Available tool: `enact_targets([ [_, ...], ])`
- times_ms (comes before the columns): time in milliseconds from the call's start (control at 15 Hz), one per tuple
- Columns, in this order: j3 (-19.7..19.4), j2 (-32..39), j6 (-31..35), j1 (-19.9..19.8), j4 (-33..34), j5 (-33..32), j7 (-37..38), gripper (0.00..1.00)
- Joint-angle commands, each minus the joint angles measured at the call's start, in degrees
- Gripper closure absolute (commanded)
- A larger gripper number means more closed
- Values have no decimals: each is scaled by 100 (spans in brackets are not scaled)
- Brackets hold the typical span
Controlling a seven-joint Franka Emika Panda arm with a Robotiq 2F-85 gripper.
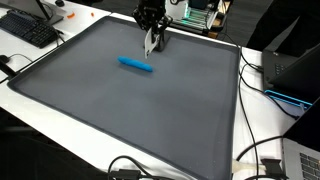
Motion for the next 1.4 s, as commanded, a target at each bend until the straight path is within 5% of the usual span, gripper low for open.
enact_targets([
  [0,-117,348,346,47,127,-330,-121,99],
  [1333,-450,1244,1624,231,124,-879,-234,99],
])
